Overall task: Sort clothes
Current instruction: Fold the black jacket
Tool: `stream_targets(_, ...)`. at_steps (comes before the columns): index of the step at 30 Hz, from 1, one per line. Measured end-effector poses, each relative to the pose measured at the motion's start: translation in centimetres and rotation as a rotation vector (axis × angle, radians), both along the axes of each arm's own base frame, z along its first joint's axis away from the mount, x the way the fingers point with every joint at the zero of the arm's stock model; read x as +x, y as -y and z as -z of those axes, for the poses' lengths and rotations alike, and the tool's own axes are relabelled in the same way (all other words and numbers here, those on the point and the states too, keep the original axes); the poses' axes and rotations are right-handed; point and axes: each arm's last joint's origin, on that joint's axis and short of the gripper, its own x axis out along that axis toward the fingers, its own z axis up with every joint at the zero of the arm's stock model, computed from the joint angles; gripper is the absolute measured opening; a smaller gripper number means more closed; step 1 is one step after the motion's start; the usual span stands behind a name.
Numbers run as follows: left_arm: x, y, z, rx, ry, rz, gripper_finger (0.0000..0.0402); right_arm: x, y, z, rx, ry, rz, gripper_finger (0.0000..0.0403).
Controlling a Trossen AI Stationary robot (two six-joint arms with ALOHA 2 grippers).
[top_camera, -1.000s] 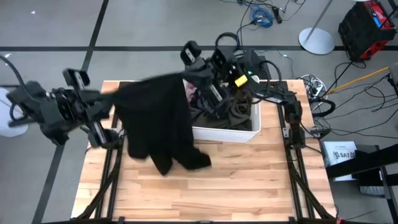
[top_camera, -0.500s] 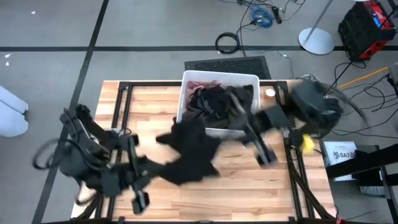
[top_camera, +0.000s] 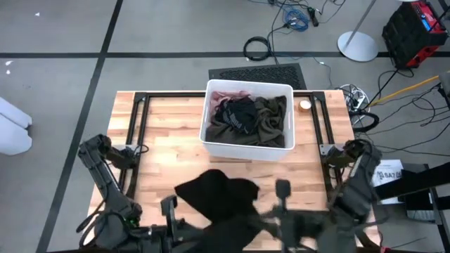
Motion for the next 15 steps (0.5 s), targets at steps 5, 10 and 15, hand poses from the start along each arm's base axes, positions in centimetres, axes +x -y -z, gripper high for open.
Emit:
stream_targets(5, 0.7, -1.8, 1.0, 0.083, -0.142, -0.319, 0.0010, 2.6, 3.7, 3.2, -0.044, -0.202, 0.194, 0.0000)
stream_targets(10, 0.5, -5.1, 4.9, 0.034, -0.206, -0.429, 0.0010, 3.5, 6.3, 5.6, -0.066, -0.326, 0.322, 0.0000)
stream_targets(15, -1.8, -10.6, 9.8, -0.192, -0.209, -0.351, 0.0010, 3.7, 8.1, 8.4, 0.019, -0.384, 0.304, 0.0000)
